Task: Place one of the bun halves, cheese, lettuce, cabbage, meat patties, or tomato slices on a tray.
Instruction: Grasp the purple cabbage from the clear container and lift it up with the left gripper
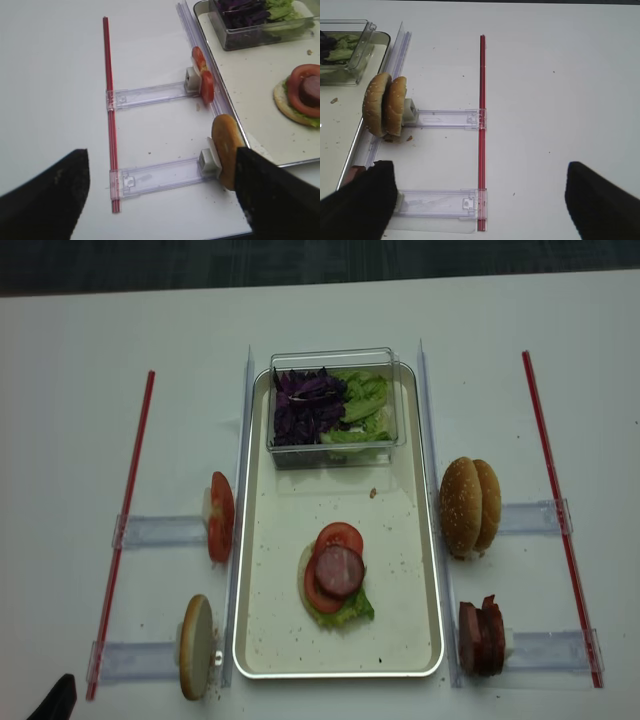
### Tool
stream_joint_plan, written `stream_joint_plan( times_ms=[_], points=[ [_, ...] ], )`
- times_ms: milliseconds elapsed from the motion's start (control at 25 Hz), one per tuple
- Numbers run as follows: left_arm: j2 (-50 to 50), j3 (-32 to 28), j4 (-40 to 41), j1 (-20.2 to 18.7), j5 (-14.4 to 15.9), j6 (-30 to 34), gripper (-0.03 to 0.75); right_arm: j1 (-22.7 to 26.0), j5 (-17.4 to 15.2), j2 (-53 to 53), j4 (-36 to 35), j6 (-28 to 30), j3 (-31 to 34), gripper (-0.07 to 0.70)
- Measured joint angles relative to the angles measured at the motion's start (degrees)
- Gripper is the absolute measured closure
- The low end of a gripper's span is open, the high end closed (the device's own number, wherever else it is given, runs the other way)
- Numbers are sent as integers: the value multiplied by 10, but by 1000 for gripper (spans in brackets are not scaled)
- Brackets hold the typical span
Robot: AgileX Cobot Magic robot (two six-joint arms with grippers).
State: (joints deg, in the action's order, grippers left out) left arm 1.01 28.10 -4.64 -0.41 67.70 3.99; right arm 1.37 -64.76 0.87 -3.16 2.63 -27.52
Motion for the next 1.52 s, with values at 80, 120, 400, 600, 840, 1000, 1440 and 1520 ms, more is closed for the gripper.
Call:
stream_joint_plan(
  times_ms=[80, 120, 400, 600, 840, 1000, 1440, 1520],
  points=[
    [0, 0, -5, 0, 0, 0, 170, 0, 0, 0, 0, 0, 0, -60],
    [0, 0, -10, 0, -1, 0, 170, 0, 0, 0, 0, 0, 0, -60],
    [0, 3, -24, 0, -14, 0, 170, 0, 0, 0, 0, 0, 0, -60],
    [-57, 8, -26, 0, -34, 0, 170, 0, 0, 0, 0, 0, 0, -60],
    [-190, 41, -28, 0, -106, 0, 170, 0, 0, 0, 0, 0, 0, -60],
    [-304, 82, -31, 0, -149, 0, 170, 0, 0, 0, 0, 0, 0, -60],
    [-621, 245, -31, 0, -192, 13, 170, 0, 0, 0, 0, 0, 0, -60],
    [-674, 280, -32, 0, -193, 13, 170, 0, 0, 0, 0, 0, 0, -60]
  ],
)
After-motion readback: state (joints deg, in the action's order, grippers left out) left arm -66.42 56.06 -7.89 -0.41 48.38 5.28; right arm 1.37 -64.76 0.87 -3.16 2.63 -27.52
